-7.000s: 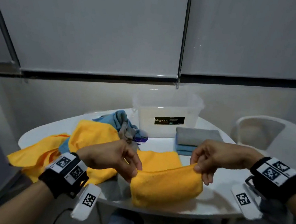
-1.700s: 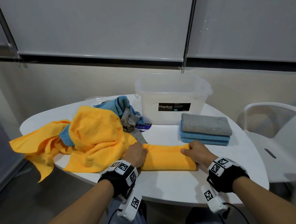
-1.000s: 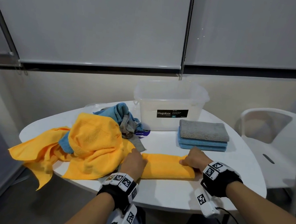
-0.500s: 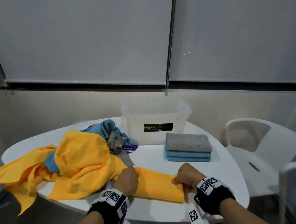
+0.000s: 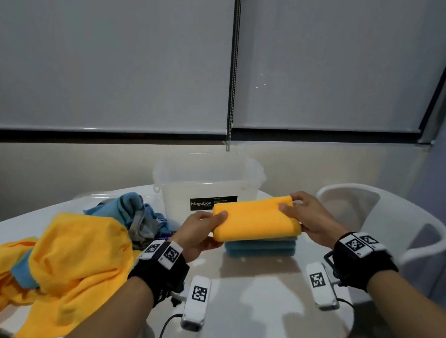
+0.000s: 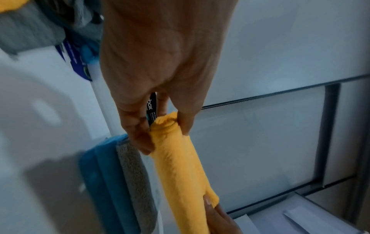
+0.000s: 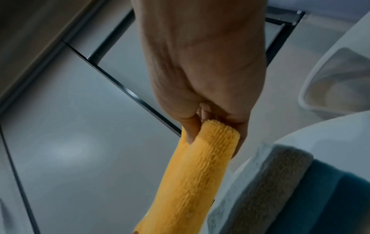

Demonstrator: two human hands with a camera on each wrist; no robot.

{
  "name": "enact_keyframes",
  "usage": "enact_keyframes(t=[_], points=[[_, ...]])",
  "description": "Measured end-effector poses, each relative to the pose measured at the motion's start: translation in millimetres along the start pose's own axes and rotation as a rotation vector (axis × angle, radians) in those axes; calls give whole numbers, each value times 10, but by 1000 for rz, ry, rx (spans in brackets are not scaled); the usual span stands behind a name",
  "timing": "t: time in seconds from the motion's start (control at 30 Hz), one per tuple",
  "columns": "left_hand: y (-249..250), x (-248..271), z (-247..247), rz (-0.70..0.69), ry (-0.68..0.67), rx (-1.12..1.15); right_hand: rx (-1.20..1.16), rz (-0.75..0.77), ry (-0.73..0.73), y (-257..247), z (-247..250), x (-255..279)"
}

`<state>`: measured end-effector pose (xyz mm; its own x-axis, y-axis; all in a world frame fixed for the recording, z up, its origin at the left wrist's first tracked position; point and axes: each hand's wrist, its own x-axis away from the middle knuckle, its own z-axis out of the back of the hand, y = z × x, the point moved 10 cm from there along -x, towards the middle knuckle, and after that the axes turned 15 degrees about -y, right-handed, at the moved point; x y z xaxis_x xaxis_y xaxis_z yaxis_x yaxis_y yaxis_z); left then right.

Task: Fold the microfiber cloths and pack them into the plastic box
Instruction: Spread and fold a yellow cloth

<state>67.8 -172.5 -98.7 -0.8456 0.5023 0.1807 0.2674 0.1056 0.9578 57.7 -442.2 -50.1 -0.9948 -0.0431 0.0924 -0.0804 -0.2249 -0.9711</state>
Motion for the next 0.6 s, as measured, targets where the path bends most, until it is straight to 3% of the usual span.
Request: enact_keyframes(t=[0.13, 0.4, 0.5, 0.6], points=[[48, -255, -184, -38, -70, 75, 38, 34, 36, 30, 234, -170], [326, -495, -31, -336, 271, -9, 9, 15, 171, 209, 422, -451], [247, -573, 8, -311, 336, -111, 28, -24, 201, 313, 391, -539], [71, -634, 88, -242, 373, -234, 55, -144, 119, 569, 278, -609]])
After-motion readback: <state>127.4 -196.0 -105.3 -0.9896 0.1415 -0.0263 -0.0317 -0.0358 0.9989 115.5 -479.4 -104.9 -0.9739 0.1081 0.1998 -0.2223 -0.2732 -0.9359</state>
